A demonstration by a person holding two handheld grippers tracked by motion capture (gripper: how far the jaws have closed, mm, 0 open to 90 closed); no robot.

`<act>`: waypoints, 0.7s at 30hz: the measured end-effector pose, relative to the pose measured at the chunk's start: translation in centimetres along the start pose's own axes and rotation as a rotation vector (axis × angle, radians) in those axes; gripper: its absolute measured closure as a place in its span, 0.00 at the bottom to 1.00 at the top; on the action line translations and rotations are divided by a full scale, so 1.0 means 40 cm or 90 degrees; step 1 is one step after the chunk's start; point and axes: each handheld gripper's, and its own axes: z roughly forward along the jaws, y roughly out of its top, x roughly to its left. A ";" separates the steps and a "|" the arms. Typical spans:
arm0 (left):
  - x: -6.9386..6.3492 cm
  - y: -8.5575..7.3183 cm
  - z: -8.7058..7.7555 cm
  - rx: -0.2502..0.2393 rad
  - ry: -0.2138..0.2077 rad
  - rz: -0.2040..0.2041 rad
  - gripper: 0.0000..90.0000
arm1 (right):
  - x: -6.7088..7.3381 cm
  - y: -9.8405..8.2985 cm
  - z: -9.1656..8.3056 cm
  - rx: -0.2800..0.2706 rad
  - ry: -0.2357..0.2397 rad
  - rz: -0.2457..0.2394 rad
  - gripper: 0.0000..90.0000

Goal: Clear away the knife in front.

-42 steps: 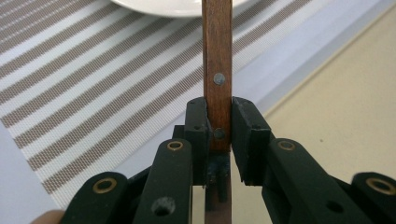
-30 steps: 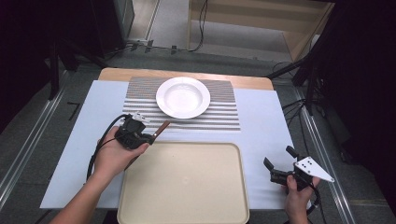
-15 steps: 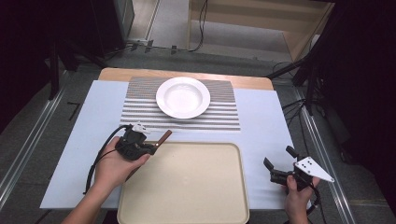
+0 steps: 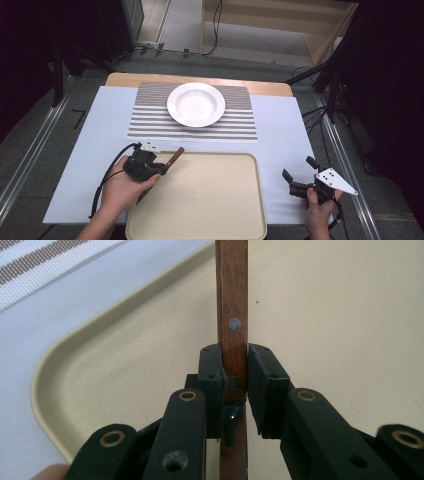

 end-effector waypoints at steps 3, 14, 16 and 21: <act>0.000 -0.011 0.000 0.000 -0.002 -0.008 0.86 | 0.000 0.000 0.000 0.000 -0.001 0.001 0.00; -0.006 -0.048 0.014 0.009 -0.013 -0.019 0.86 | 0.001 0.000 0.000 0.002 0.000 0.000 0.00; -0.007 -0.053 0.018 0.013 -0.013 -0.020 0.86 | 0.001 0.000 0.000 0.002 0.000 0.000 0.00; -0.004 -0.057 0.026 0.010 -0.006 -0.013 0.85 | 0.001 0.000 0.000 0.001 -0.001 -0.001 0.00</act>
